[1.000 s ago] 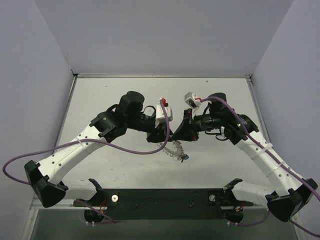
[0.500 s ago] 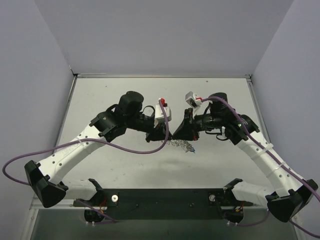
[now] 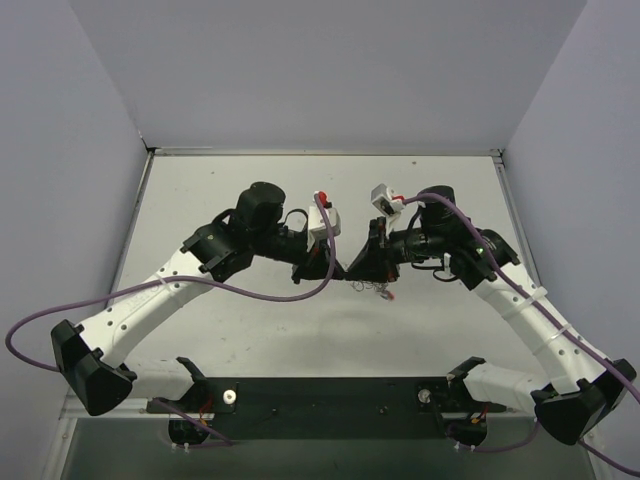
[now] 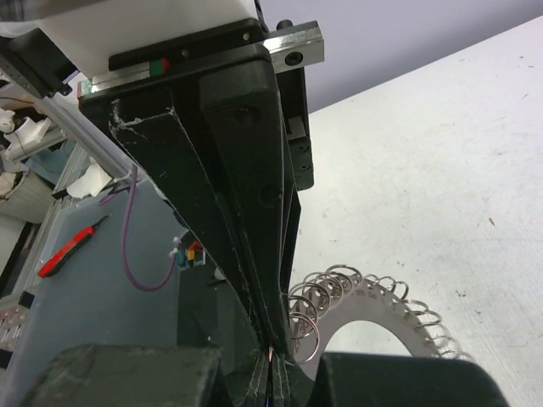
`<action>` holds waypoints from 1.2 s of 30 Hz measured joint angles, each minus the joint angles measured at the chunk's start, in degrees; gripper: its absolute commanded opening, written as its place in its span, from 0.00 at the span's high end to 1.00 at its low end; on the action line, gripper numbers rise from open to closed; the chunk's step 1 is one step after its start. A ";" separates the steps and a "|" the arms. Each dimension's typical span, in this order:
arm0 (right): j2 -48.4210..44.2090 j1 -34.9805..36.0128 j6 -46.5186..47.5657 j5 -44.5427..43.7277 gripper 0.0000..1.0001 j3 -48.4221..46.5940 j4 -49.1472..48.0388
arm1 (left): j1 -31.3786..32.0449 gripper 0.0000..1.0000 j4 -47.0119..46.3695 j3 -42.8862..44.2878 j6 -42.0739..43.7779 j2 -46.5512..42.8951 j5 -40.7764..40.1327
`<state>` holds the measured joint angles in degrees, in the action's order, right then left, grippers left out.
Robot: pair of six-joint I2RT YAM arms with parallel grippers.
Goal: Put the keys on the keyring
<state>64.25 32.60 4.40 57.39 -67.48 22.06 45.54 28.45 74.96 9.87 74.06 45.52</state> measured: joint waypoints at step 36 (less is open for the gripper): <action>-12.26 -0.44 -4.22 -10.51 0.78 10.58 -9.53 | -3.02 1.00 -41.18 -22.08 -23.41 -9.22 -1.53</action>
<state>51.99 32.16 0.19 46.87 -56.90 12.53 42.52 -12.73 52.88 -13.54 64.84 43.99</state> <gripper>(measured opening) 0.314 0.022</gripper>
